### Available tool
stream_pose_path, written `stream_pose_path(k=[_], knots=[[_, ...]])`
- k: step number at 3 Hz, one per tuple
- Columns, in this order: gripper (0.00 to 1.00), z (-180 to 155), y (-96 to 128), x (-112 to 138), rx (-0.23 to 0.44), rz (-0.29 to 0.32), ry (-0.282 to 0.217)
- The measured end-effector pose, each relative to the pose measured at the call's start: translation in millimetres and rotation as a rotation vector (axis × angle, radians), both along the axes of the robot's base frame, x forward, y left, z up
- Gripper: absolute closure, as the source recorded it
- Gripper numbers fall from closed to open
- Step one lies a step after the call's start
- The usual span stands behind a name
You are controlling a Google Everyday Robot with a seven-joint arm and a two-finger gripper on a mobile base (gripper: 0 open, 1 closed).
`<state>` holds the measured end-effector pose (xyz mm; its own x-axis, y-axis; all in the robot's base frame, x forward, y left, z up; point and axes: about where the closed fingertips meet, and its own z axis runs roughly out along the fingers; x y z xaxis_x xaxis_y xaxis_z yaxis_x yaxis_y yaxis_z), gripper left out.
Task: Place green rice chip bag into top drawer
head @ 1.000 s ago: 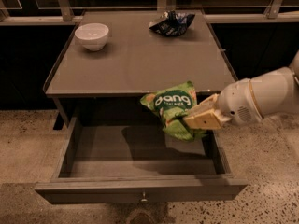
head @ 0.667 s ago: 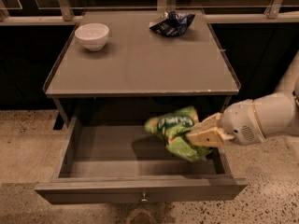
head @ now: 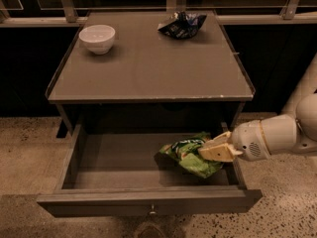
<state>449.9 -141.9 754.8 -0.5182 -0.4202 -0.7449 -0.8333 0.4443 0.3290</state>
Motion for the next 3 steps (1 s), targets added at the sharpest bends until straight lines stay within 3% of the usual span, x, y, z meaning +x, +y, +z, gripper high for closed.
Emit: stream_pose_path(k=[1, 2, 3], knots=[[1.00, -27.5, -4.6, 30.1, 0.001, 0.015, 0.030], [0.83, -27.6, -2.1, 34.0, 0.005, 0.018, 0.027], [0.60, -27.6, -2.1, 33.8, 0.005, 0.018, 0.027]])
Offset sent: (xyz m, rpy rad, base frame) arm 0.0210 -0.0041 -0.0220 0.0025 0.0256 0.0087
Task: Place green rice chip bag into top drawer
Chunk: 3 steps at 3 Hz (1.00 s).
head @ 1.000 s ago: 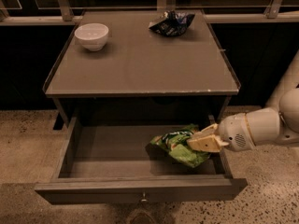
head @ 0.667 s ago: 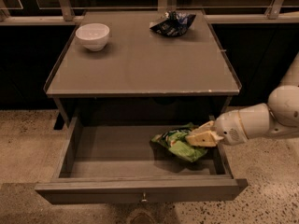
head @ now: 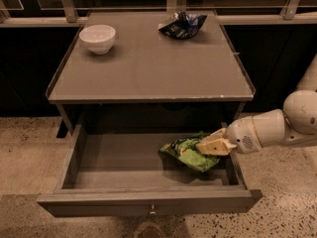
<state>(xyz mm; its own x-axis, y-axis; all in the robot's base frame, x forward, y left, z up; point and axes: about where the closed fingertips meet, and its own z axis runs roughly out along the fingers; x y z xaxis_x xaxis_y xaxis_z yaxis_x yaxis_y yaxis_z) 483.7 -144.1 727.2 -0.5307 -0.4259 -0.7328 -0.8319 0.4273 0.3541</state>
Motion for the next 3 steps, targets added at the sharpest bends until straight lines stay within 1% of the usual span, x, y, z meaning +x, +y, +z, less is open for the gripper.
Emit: stream_pose_path(k=[2, 3], knots=[[0.13, 0.0, 0.0, 0.0, 0.000, 0.000, 0.000], [0.00, 0.0, 0.1, 0.0, 0.000, 0.000, 0.000]])
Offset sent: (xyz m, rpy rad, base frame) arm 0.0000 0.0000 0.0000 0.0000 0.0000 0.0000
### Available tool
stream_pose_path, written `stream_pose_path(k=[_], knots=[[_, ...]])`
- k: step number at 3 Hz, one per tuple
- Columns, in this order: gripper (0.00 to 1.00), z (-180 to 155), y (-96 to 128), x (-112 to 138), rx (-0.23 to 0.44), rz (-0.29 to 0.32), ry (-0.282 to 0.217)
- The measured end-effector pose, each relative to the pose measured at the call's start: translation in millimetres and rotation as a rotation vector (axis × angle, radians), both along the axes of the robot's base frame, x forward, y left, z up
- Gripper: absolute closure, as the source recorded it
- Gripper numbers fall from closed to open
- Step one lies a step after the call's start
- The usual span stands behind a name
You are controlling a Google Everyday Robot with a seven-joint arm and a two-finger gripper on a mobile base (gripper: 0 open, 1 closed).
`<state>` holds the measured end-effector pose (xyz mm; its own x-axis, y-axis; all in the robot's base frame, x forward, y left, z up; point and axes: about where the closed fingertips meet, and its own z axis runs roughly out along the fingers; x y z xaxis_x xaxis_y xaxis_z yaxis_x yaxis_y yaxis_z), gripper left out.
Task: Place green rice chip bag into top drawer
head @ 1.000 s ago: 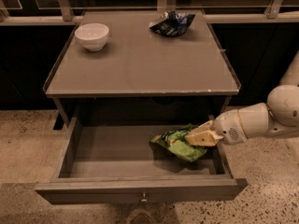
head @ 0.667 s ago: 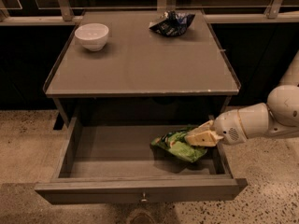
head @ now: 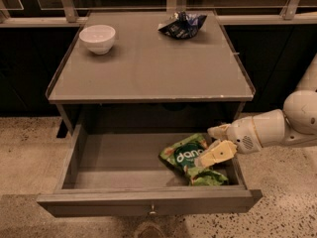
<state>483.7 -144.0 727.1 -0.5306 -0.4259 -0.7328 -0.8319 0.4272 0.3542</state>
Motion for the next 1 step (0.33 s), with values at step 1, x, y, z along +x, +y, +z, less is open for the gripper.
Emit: stream_pose_path(k=[1], knots=[[0.00, 0.0, 0.0, 0.0, 0.000, 0.000, 0.000]])
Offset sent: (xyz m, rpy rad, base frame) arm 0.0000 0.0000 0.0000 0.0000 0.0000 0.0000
